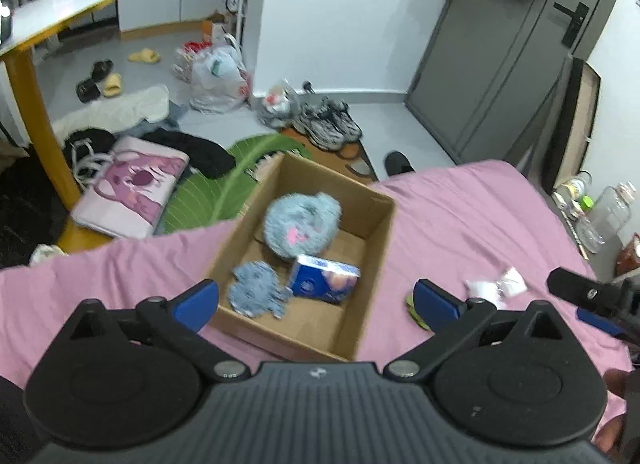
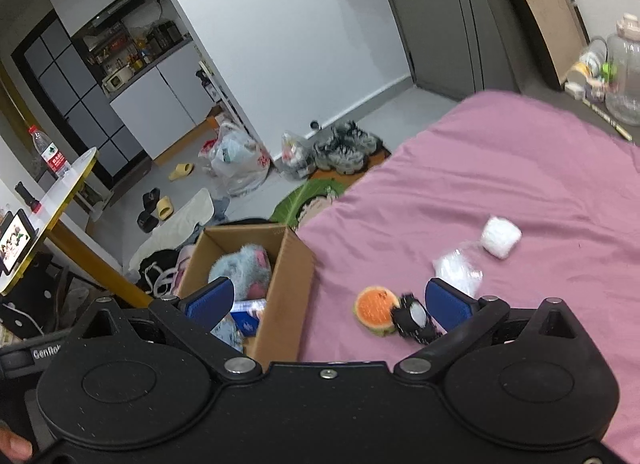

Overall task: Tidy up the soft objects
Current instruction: 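Raise both open grippers and move them toward the burger and black plush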

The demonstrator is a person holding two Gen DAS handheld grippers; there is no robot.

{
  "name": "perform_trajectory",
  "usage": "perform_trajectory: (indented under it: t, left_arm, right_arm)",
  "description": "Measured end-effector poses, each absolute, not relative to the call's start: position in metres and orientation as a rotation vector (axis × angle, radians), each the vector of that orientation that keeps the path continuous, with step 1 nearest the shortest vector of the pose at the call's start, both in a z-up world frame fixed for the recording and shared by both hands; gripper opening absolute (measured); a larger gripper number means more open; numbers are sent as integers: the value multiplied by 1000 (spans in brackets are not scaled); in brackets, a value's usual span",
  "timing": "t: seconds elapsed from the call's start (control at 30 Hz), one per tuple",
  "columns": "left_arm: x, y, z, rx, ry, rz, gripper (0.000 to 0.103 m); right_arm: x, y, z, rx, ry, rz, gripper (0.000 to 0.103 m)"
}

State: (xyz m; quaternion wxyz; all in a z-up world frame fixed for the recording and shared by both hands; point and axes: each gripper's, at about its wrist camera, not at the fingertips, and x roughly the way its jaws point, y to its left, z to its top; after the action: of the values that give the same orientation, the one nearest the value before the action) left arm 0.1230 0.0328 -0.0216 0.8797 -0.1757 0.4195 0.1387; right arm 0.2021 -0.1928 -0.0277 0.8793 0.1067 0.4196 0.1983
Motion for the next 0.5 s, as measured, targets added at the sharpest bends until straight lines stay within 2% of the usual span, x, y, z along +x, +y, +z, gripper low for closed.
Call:
perform_trajectory:
  t: [0.5]
  left_arm:
    - [144, -22, -27, -352, 896, 189, 102]
  right_arm:
    - [203, -232, -57, 285, 856, 328, 103]
